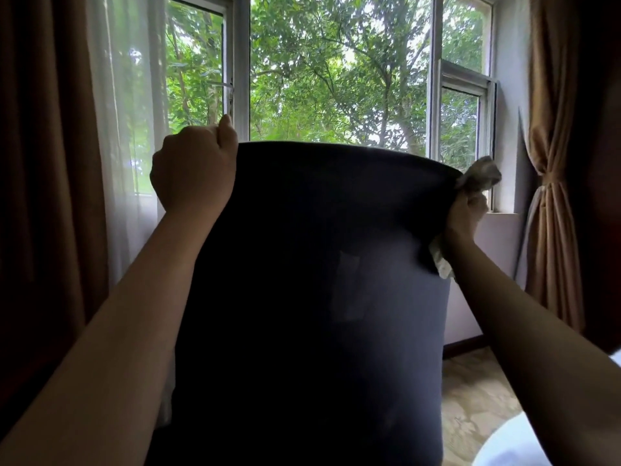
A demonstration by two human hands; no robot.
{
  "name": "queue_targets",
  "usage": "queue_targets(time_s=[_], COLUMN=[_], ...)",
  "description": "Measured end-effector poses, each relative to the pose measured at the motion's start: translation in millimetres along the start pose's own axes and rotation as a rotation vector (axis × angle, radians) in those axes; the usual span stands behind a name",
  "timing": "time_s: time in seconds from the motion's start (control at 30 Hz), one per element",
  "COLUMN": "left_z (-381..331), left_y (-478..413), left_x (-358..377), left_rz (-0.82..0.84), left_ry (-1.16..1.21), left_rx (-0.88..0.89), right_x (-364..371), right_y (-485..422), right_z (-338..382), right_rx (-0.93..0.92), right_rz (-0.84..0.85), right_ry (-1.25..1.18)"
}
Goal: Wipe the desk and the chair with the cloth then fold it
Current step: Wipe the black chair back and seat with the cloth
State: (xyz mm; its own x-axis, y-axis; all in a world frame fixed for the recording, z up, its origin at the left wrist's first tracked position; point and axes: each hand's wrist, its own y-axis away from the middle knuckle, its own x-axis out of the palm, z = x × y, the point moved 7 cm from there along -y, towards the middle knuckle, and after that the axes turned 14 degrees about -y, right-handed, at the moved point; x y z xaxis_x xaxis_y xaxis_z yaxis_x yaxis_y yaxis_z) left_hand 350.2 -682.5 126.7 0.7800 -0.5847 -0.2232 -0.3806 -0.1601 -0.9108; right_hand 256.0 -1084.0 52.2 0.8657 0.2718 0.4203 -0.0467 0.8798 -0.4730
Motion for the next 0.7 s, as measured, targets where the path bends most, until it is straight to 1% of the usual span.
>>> queue_targets(time_s=[0.1,0.23,0.33,0.4,0.43,0.5,0.6,0.7], left_z=[-2.0,-5.2,-9.7,-11.3,-11.1,-9.3,-3.6,-4.8], left_y=[0.0,1.7,5.3,5.3,4.5,2.0,2.9,6.8], left_x=[1.1,0.0,-4.9,-5.5,-5.1,-3.8,-5.6,-2.8], left_rz=[-0.01,-0.013,-0.017,0.019,0.056,0.159,0.312,0.426], left_ry=[-0.014,-0.016,-0.022,-0.01,0.007,0.094,0.282,0.478], left_rx=[0.005,-0.007,-0.011,0.003,0.009,0.007,-0.042,-0.057], right_x=[17.0,54.9,84.6,100.7,108.4,119.1,122.4,116.5], right_y=[19.9,82.6,152.3,194.7,211.2,237.1,251.8,253.5], right_z=[34.5,80.2,103.3,108.4,107.0,107.1,109.5,118.9], right_rx=[-0.17,-0.466,-0.743,-0.947,-1.0,-1.014,-1.009,-1.221], right_rz=[0.054,0.19,0.381,0.491,0.553,0.679,0.719,0.609], right_ry=[0.046,0.27,0.226,0.247,0.275,0.298,0.293,0.312])
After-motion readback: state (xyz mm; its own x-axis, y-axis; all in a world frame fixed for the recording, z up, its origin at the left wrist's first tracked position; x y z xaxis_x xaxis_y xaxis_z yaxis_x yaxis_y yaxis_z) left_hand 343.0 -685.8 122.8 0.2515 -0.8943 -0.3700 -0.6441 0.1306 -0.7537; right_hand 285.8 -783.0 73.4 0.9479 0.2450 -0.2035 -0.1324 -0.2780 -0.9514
